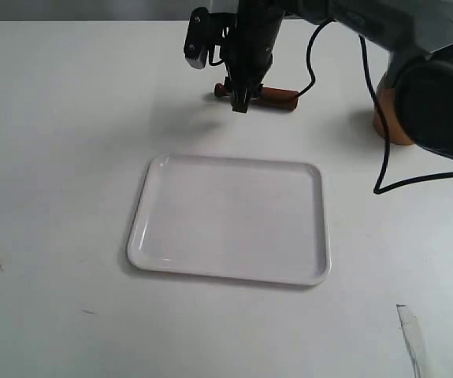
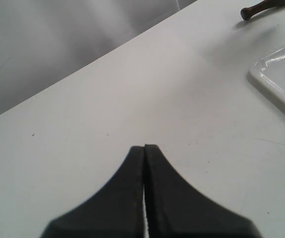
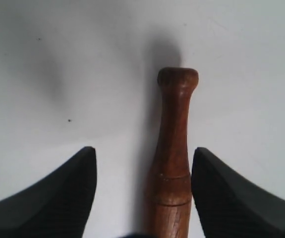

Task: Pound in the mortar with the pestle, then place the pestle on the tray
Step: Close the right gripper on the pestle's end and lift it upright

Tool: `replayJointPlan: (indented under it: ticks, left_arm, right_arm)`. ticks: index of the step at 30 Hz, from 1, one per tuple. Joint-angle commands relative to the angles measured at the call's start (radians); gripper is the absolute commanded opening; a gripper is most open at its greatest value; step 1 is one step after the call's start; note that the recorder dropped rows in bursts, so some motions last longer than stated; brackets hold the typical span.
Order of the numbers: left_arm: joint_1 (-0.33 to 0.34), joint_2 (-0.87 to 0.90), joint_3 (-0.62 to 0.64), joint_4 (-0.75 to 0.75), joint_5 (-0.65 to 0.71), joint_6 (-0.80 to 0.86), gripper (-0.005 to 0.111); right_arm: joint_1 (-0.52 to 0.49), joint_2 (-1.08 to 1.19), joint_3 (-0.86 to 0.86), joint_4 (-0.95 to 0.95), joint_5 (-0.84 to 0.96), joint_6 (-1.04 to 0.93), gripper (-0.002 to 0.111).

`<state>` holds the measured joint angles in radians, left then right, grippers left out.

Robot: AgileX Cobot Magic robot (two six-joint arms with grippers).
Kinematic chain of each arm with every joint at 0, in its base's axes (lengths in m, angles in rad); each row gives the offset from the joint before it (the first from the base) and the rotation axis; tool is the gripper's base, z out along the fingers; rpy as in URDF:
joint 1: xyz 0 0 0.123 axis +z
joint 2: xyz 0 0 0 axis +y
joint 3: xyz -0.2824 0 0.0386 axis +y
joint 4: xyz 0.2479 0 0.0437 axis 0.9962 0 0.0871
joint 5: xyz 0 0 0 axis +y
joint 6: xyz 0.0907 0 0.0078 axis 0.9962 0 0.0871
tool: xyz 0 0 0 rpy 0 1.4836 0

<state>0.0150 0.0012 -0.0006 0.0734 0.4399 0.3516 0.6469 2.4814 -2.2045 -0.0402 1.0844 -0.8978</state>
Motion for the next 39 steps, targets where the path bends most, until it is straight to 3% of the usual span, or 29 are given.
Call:
replayJointPlan:
  ticks: [1, 8, 16, 28, 30, 31, 33, 39]
  left_arm:
    - [-0.008, -0.001, 0.001, -0.007, -0.003, -0.008, 0.0]
    - [-0.008, -0.001, 0.001, -0.007, -0.003, -0.008, 0.0]
    - [-0.008, -0.001, 0.001, -0.007, -0.003, -0.008, 0.0]
    - [-0.008, -0.001, 0.001, -0.007, -0.003, -0.008, 0.0]
    - [-0.008, -0.001, 0.001, -0.007, -0.003, -0.008, 0.0]
    - [-0.008, -0.001, 0.001, -0.007, -0.003, -0.008, 0.0]
    - [-0.008, -0.001, 0.001, -0.007, -0.003, -0.008, 0.0]
    - [-0.008, -0.001, 0.001, -0.007, -0.003, -0.008, 0.0]
  right_arm:
    - [-0.007, 0.004, -0.008, 0.033, -0.052, -0.02, 0.051]
    - [-0.01, 0.034, -0.008, 0.047, -0.086, -0.039, 0.049]
    - [-0.033, 0.053, -0.008, 0.047, -0.157, -0.012, 0.028]
    - [-0.044, 0.088, -0.008, 0.04, -0.195, -0.021, 0.028]
    - [-0.044, 0.088, -0.008, 0.02, -0.244, -0.021, 0.019]
    - [-0.044, 0.071, -0.008, 0.021, -0.305, -0.009, 0.003]
    - [-0.048, 0.042, -0.008, 0.021, -0.343, 0.058, 0.0]
    - [-0.096, -0.072, -0.008, 0.282, -0.395, 0.112, 0.0]
